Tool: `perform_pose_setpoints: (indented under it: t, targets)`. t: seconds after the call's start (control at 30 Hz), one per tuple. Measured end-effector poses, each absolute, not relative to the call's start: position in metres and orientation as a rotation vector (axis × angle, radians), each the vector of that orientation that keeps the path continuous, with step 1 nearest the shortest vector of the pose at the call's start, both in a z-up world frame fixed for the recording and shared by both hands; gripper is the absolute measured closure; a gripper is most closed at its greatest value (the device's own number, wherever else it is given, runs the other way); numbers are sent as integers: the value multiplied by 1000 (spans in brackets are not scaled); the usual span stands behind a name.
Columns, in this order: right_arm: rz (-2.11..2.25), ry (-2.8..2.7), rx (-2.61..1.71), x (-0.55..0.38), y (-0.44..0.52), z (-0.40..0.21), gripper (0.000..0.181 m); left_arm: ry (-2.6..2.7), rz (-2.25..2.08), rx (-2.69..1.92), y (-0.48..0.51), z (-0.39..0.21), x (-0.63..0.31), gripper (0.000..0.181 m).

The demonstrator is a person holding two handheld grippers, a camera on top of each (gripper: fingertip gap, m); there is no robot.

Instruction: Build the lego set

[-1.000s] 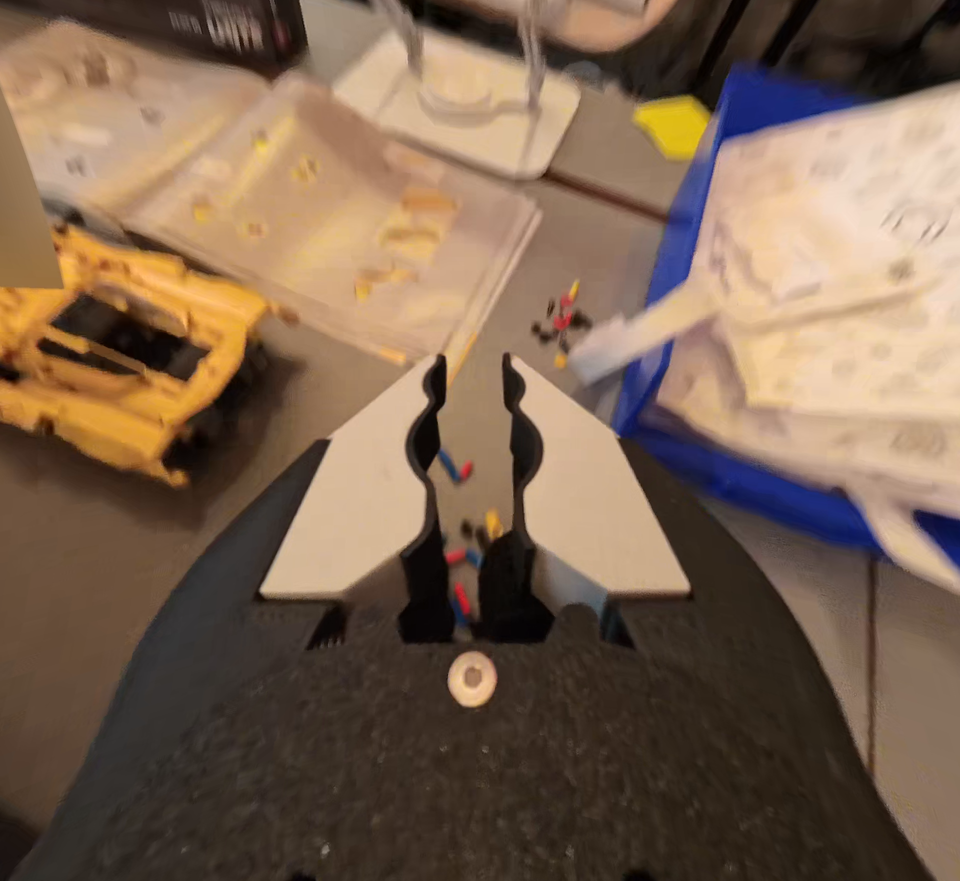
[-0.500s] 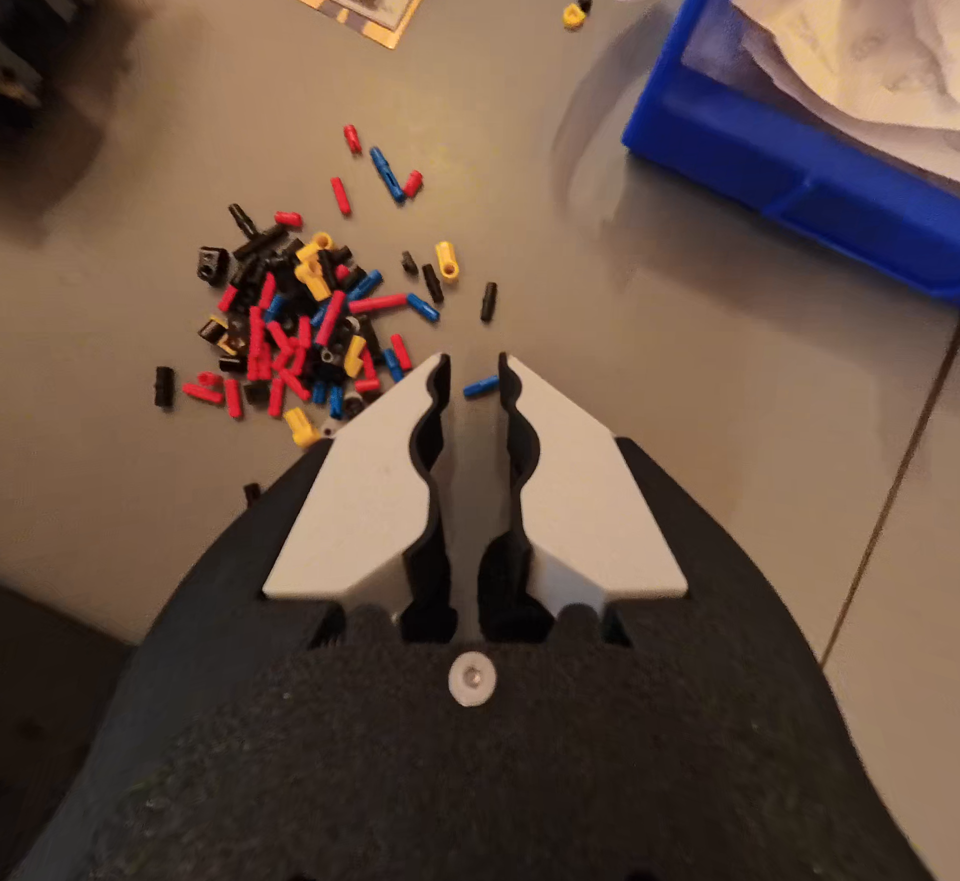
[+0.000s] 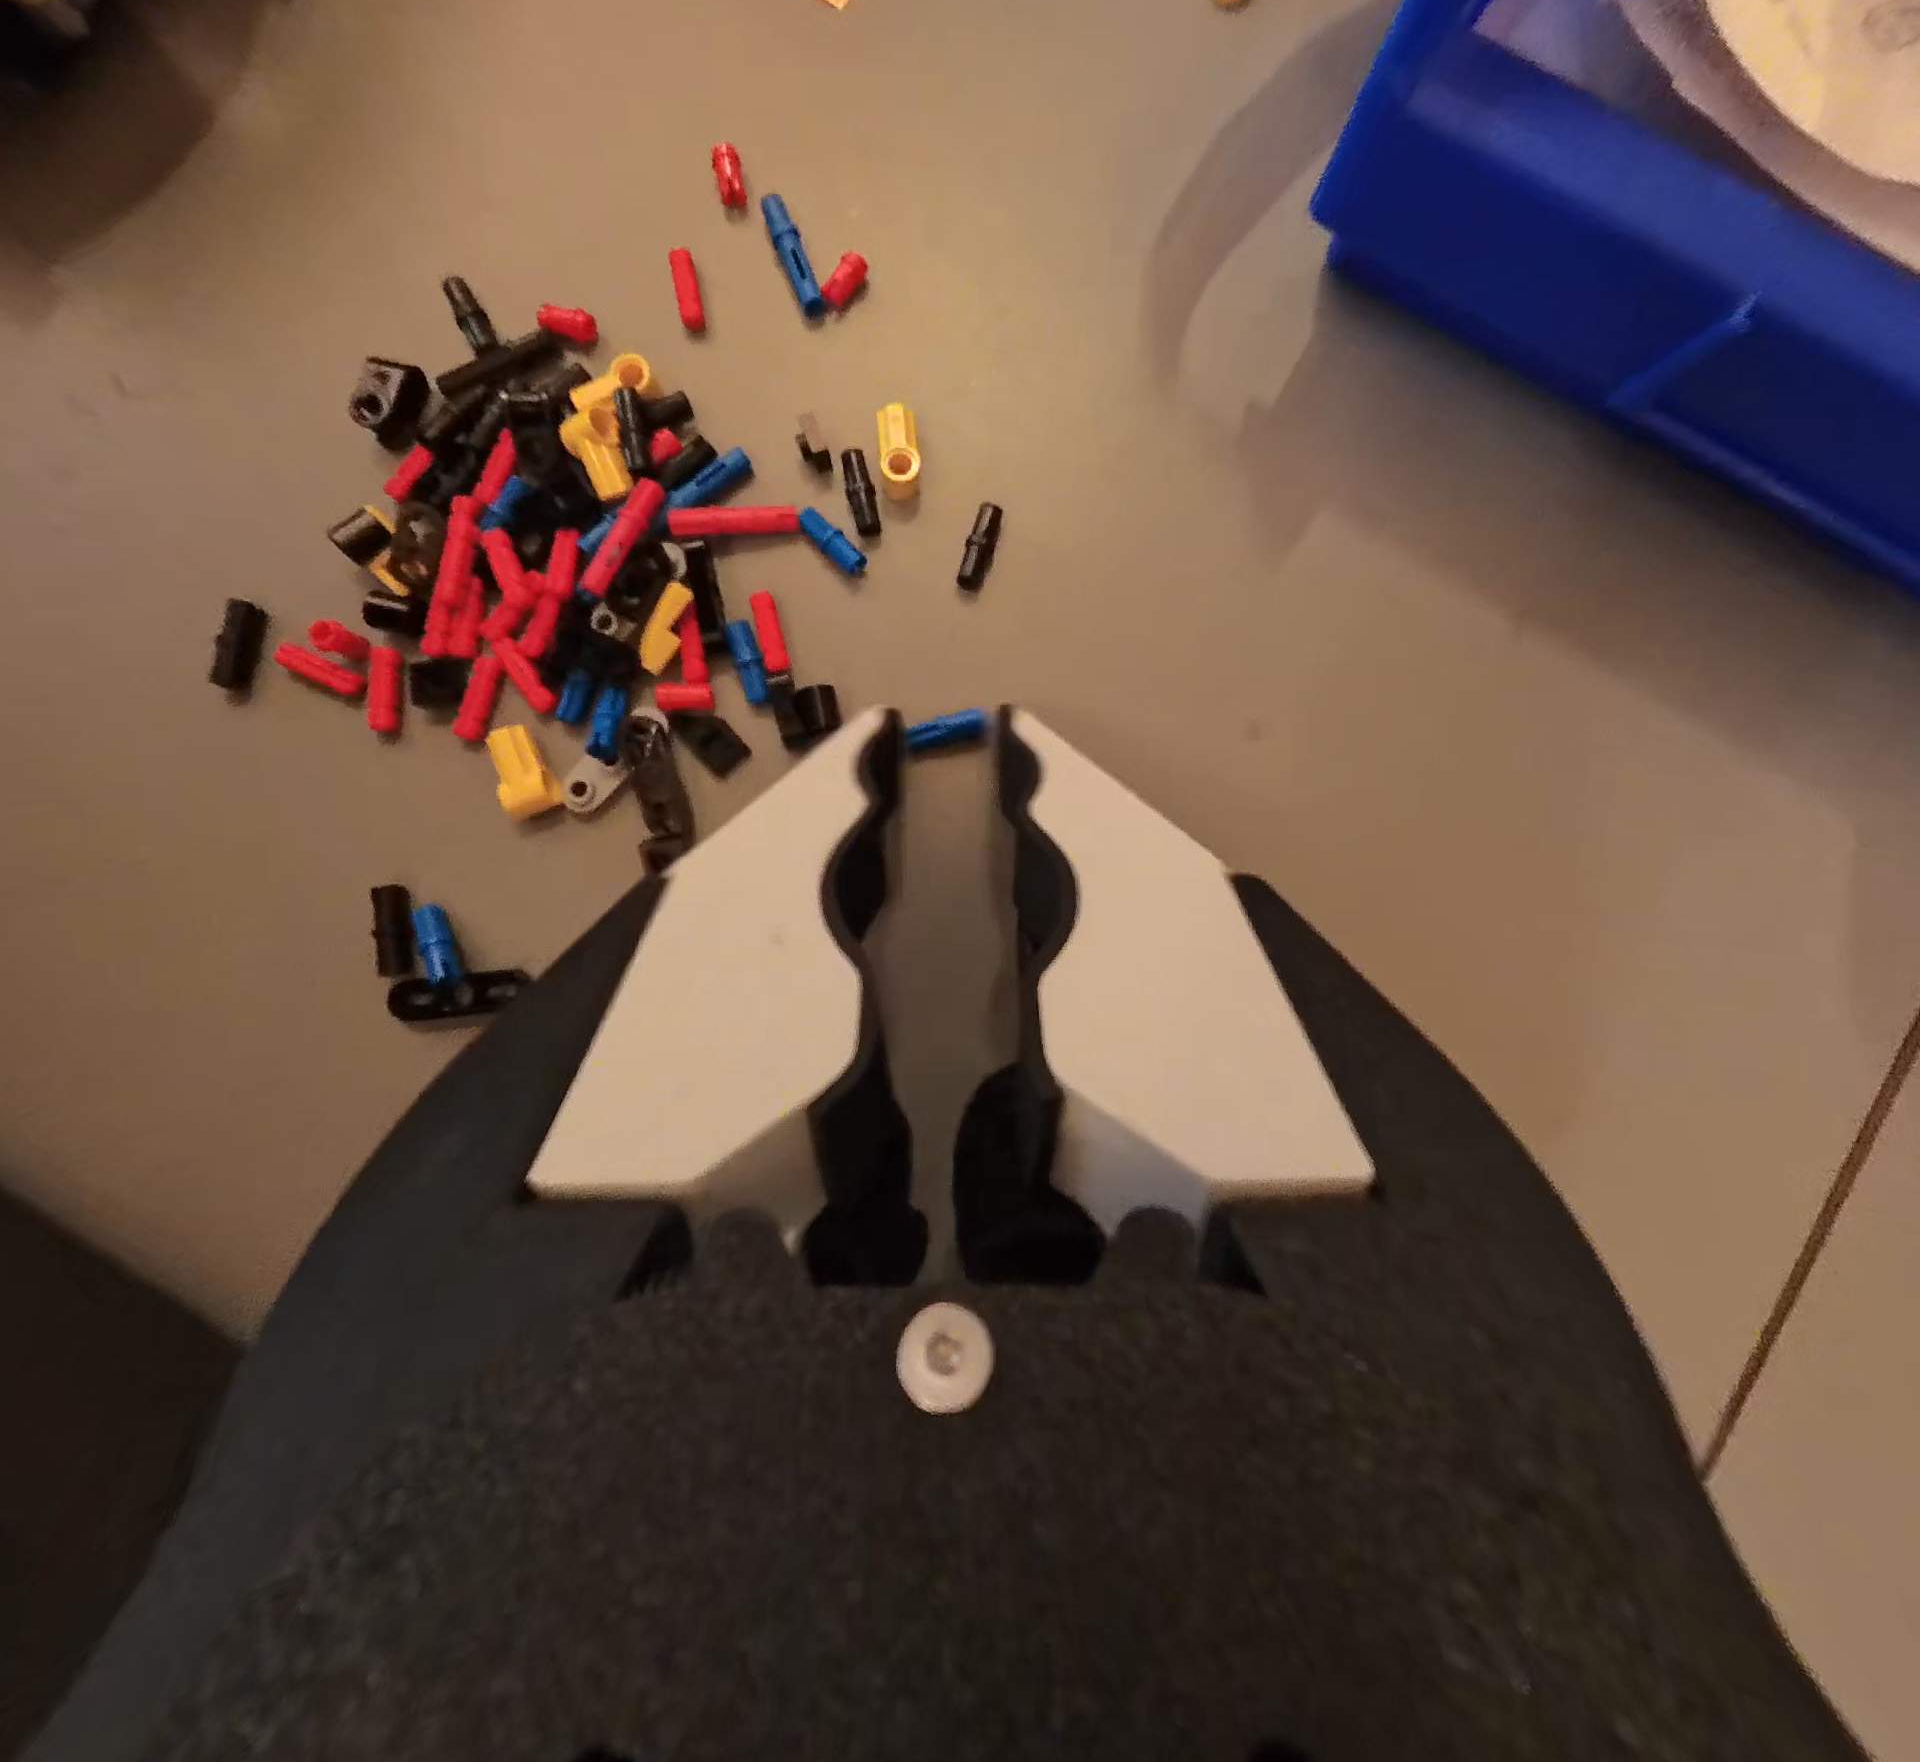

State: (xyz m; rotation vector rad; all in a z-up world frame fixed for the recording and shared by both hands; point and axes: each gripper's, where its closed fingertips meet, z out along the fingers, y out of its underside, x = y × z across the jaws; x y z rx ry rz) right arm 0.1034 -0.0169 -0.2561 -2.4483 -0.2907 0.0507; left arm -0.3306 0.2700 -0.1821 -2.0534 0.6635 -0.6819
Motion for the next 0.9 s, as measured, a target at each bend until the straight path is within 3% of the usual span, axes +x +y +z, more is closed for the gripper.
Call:
perform_pose_setpoints:
  t: [0.23,0.37,0.6,0.9]
  targets:
    - [67,-341,-2425,90,-11,-242,167,659,-680,-2051,271,-181,-331,134]
    - [315,-557,-2334,1,1,-209,167,652,-679,-2054,271,-181,-332,134]
    - [633,-923,-2247,-143,-14,-224,167,666,-667,-2058,270,-182,-332,135]
    - [501,-1077,-2258,-160,-5,-252,167,671,-683,-2057,267,-180,-332,135]
